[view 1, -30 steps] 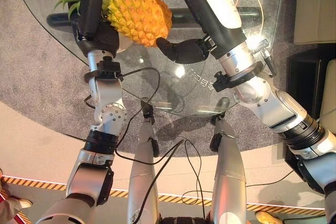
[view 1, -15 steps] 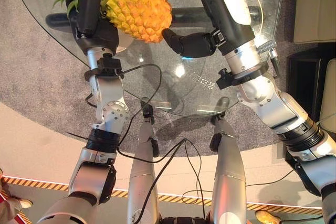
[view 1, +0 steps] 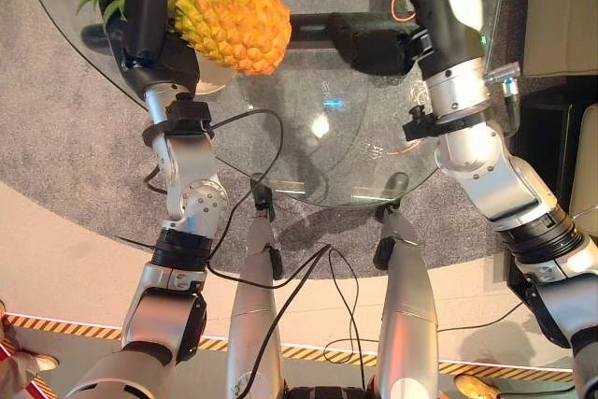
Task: Pick up the fruit to the plate
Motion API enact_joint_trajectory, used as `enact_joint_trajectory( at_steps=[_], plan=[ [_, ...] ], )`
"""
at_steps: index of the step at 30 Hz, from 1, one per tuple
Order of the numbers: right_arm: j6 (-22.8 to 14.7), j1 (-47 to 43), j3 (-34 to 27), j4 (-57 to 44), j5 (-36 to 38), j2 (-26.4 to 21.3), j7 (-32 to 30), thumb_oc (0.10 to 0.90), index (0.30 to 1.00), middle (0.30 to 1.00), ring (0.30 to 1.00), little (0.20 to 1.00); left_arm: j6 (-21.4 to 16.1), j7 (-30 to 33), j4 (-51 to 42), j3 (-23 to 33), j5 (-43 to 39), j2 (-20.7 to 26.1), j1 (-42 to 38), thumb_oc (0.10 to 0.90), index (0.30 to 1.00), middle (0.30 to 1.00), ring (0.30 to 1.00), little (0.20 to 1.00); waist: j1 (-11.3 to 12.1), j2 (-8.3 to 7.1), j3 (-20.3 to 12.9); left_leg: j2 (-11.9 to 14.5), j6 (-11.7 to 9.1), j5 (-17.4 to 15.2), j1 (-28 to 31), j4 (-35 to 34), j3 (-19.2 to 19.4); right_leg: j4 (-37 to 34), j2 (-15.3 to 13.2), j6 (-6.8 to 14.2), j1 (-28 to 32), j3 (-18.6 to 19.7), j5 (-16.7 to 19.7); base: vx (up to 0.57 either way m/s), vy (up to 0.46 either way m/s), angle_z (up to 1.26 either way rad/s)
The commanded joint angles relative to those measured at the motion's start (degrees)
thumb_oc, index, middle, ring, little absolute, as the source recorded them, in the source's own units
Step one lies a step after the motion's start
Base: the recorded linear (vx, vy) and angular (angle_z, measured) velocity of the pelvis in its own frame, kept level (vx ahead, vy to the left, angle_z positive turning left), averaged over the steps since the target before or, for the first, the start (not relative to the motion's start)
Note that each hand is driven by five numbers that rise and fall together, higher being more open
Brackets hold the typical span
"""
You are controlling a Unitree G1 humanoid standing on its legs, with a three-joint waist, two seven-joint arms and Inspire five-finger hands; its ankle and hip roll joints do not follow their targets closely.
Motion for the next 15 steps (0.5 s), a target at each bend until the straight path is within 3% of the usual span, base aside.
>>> enact_joint_trajectory(
  at_steps=[1, 9, 15],
  plan=[
    [-4.0, -3.4, -3.2, -4.0, -0.3, 1.2, -4.3, 0.800, 0.900, 0.900, 0.900, 0.900, -7.8, 1.1, -4.4, 4.0, 7.7, 2.7, -6.3, 0.100, 0.300, 0.300, 0.300, 0.200, 0.0, -1.37, -1.4, -0.1, -2.0, -3.9, -2.1, 5.0, -1.5, -5.9, -0.1, 3.0, 4.5, -2.3, 1.1, 0.00, 0.000, 0.00],
    [-3.1, -1.1, -5.1, -0.7, 0.9, 1.2, -8.1, 0.800, 0.900, 0.900, 0.900, 0.900, -8.6, 8.2, -1.7, 4.9, 14.6, 3.9, -6.9, 0.100, 0.300, 0.300, 0.300, 0.200, -0.3, -1.66, -1.4, 0.1, -2.1, -3.8, -1.4, 4.4, -1.3, -6.2, 0.0, 2.9, 5.2, -2.5, 1.0, 0.00, 0.001, 0.00],
    [-3.0, 2.1, -7.5, 5.1, 4.3, 1.5, -14.0, 0.800, 0.900, 0.900, 0.900, 0.900, -10.9, 17.5, 3.3, 6.0, 23.9, 5.4, -8.2, 0.100, 0.300, 0.300, 0.300, 0.200, -0.7, -1.74, -1.4, 0.1, -2.1, -3.9, -0.9, 4.2, -1.1, -6.6, -0.2, 2.9, 5.6, -2.6, 0.8, -0.01, 0.003, 0.00]
  ],
)
